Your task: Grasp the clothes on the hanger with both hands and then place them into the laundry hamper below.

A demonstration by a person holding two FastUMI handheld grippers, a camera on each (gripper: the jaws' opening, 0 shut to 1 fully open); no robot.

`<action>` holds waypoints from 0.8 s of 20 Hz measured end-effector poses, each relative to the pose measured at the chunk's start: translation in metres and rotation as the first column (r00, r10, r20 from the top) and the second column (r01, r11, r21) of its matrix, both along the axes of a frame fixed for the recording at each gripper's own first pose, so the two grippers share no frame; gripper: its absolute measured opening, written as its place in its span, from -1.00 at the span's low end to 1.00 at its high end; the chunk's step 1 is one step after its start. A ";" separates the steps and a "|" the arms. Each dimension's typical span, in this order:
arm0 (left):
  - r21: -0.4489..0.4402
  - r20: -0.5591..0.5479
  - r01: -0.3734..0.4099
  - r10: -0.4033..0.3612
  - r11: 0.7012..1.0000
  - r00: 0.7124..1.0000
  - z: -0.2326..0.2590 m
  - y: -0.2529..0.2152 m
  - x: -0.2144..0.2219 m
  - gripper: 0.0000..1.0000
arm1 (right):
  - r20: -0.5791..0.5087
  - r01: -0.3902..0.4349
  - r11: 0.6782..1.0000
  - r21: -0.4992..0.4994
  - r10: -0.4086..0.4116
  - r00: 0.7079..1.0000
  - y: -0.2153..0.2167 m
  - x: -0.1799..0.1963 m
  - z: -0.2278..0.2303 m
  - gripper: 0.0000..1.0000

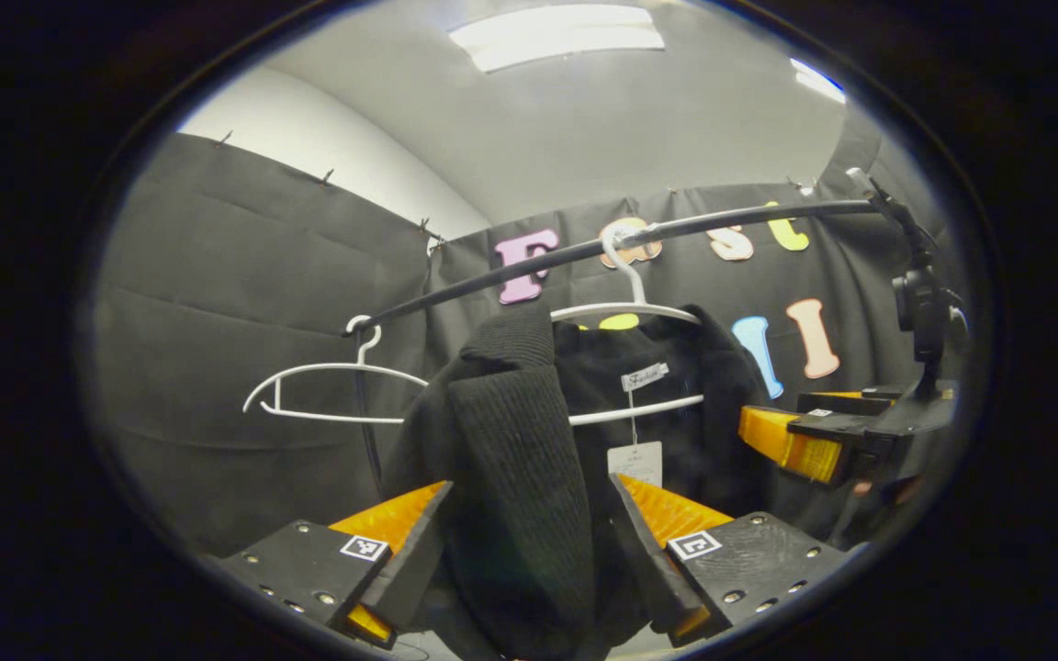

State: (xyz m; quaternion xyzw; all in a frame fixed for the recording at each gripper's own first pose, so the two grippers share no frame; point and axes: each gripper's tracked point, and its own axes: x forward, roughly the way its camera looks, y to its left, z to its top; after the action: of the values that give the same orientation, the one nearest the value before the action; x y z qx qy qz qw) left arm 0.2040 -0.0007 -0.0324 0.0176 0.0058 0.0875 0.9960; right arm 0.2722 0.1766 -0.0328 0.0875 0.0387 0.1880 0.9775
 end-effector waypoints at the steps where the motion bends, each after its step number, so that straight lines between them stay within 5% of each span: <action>1: 0.002 0.003 -0.007 0.007 1.000 1.000 0.000 0.000 0.002 0.87 | -0.007 -0.006 1.000 0.002 0.006 1.000 0.004 0.005 -0.002 0.95; 10: 0.040 -0.004 -0.082 0.082 0.996 0.997 -0.005 0.011 0.019 0.87 | -0.070 0.000 1.000 -0.027 -0.002 0.998 0.027 0.031 -0.023 0.95; 16: 0.071 -0.007 -0.134 0.135 0.988 0.991 -0.008 0.020 0.025 0.40 | -0.121 0.003 0.996 -0.085 -0.014 0.993 0.040 0.037 -0.043 0.34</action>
State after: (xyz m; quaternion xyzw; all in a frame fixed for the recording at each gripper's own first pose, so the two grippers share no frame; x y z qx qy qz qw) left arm 0.2288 0.0193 -0.0401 0.0528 0.0100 0.1543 0.9866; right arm 0.3095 0.2170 -0.0755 0.0573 0.1055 0.1763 0.9770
